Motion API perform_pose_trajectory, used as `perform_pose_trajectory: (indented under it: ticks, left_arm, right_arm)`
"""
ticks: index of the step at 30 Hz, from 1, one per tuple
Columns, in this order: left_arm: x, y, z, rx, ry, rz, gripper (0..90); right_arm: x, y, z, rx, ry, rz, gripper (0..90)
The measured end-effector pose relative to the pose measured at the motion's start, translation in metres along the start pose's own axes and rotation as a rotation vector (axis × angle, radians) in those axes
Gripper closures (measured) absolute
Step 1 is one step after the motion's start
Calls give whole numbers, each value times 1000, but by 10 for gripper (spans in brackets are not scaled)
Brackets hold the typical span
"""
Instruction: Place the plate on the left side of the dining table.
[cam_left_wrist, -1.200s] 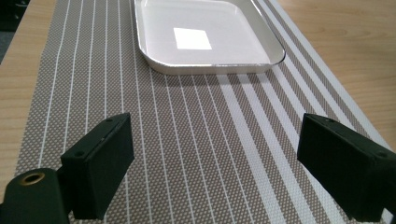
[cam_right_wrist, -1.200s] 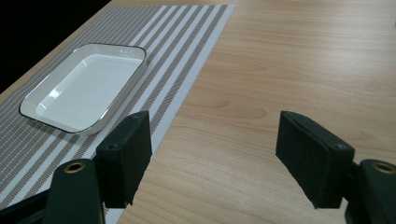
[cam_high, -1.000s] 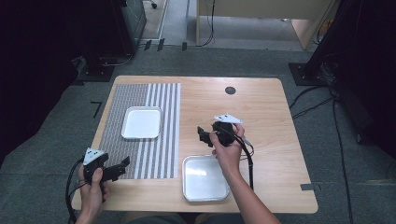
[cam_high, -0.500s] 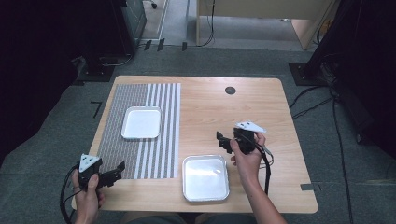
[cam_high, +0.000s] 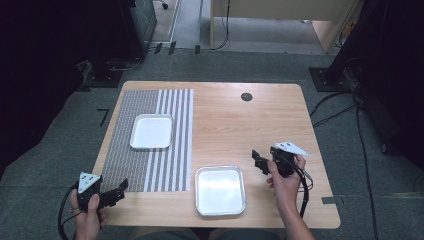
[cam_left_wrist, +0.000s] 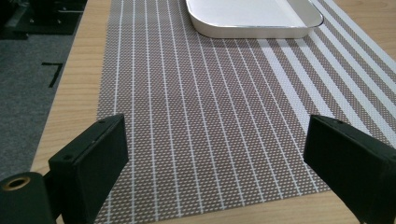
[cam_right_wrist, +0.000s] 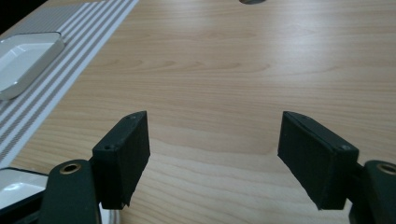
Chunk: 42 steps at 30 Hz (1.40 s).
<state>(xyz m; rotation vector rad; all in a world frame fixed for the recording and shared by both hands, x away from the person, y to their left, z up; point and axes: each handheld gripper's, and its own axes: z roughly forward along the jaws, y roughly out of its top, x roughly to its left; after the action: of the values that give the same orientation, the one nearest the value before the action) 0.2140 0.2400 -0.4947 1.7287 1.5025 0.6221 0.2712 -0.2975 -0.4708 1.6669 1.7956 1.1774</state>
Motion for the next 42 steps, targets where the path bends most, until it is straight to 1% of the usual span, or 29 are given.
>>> perform_pose_trajectory:
  ticks: [4, 6, 9, 12, 15, 17, 19, 22, 25, 28, 33, 38, 42]
  left_arm:
    - [6, -4, -3, -1, 14, 0, 63]
    - [10, -5, -4, -1, 15, -10, 63]
    - [15, -7, -4, 2, 37, -10, 64]
    - [21, -8, -6, -5, 41, -23, 63]
    - [26, -9, -7, -11, 50, -14, 63]
    - [30, -10, -7, -7, 56, -11, 63]
    - [33, -12, -7, -5, 62, -11, 63]
    - [36, -13, -7, -3, 68, -15, 63]
    - [36, -12, -5, 2, 71, -14, 63]
    - [36, -12, -3, 15, 79, 0, 63]
    - [36, -13, 0, 30, 68, 13, 63]
    - [36, -13, 2, 44, 59, 27, 63]
    - [34, -14, 5, 58, 57, 42, 63]
  right_arm:
    - [-12, -8, -7, 1, -24, 9, 253]
    - [-19, -13, -10, 2, -33, 14, 253]
    - [-26, -18, -14, 6, -43, 20, 253]
    - [-34, -25, -18, 10, -55, 28, 253]
    - [-42, -31, -22, 13, -69, 43, 253]
    - [-48, -35, -25, 15, -81, 51, 253]
    - [-53, -38, -28, 16, -97, 45, 253]
    - [-62, -43, -33, 18, -115, 53, 253]
    - [-69, -48, -38, 23, -131, 64, 253]
    - [-76, -52, -44, 21, -145, 79, 253]
    - [-87, -60, -51, 32, -178, 67, 252]
    - [-100, -67, -60, 38, -216, 71, 252]
    - [-107, -73, -67, 41, -239, 74, 252]
